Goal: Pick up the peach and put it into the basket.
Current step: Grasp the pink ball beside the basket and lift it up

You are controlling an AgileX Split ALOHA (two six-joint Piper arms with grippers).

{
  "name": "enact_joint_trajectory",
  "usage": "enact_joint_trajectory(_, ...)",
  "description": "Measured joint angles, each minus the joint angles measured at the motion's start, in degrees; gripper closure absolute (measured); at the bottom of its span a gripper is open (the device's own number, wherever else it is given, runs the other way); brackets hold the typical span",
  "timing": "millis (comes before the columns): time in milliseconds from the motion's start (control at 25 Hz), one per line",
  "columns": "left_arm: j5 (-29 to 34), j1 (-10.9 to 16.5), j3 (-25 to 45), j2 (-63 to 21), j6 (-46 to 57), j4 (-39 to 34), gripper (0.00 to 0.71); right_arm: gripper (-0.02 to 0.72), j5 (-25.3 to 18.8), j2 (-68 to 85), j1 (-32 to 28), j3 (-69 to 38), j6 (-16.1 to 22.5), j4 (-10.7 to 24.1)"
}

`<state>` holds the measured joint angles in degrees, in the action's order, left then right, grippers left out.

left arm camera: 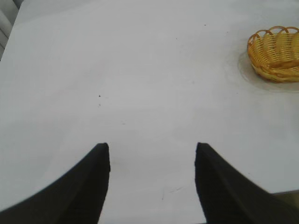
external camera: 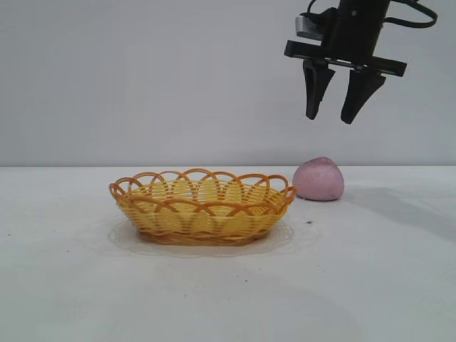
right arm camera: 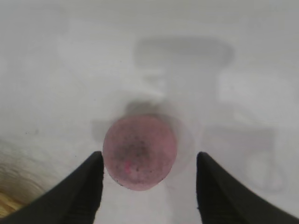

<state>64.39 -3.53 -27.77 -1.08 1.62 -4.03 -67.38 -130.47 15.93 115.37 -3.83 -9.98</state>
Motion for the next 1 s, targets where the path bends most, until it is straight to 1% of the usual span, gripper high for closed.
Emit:
enact_joint_trajectory(120, 0.0, 1.3, 0.0, 0.0, -0.1, 0.0, 0.355, 0.286, -0.2, -0.9, 0.0, 0.0, 0.0, -0.2)
enact_joint_trajectory(280, 0.0, 2.7, 0.0, 0.0, -0.1, 0.0, 0.355, 0.286, -0.1, -3.3, 0.0, 0.0, -0.3, -2.7)
enact_joint_trajectory(360, 0.0, 2.8, 0.0, 0.0, -0.1, 0.0, 0.355, 0.362, 0.4, -5.2, 0.3, 0.0, -0.9, -3.2)
enact_joint_trajectory(400, -0.1, 2.8, 0.0, 0.0, -0.1, 0.0, 0.355, 0.427, 0.7, -6.5, 0.5, 0.0, -1.6, -3.2)
enact_joint_trajectory(480, -0.1, 2.8, 0.0, 0.0, -0.1, 0.0, 0.355, 0.584, 0.9, -7.9, 1.2, 0.1, -2.0, -3.0)
enact_joint_trajectory(520, -0.1, 2.8, 0.0, 0.0, -0.1, 0.0, 0.355, 0.628, 0.9, -7.7, 1.6, 0.3, -2.1, -3.0)
enact_joint_trajectory(560, -0.1, 2.8, 0.0, 0.0, -0.1, 0.0, 0.355, 0.654, 0.9, -6.8, 2.0, 0.2, -2.8, -3.0)
enact_joint_trajectory(600, -0.1, 2.8, 0.0, 0.0, -0.1, 0.0, 0.355, 0.643, 0.3, -5.8, 2.5, 0.2, -3.4, -3.0)
enact_joint_trajectory(640, -0.1, 2.8, 0.0, 0.0, -0.1, 0.0, 0.355, 0.703, -0.7, -4.4, 3.4, 0.2, -4.4, -3.0)
enact_joint_trajectory(720, -0.1, 2.8, 0.0, 0.0, -0.1, 0.0, 0.355, 0.703, -2.3, -0.9, 5.4, 0.1, -6.1, -2.8)
enact_joint_trajectory(800, -0.1, 2.8, 0.0, 0.0, -0.1, 0.0, 0.355, 0.703, -3.0, 2.8, 7.9, 0.1, -6.9, -3.0)
enact_joint_trajectory(1000, -0.1, 2.8, 0.0, 0.0, -0.1, 0.0, 0.355, 0.703, -3.4, 8.5, 13.9, 0.1, -7.7, -4.6)
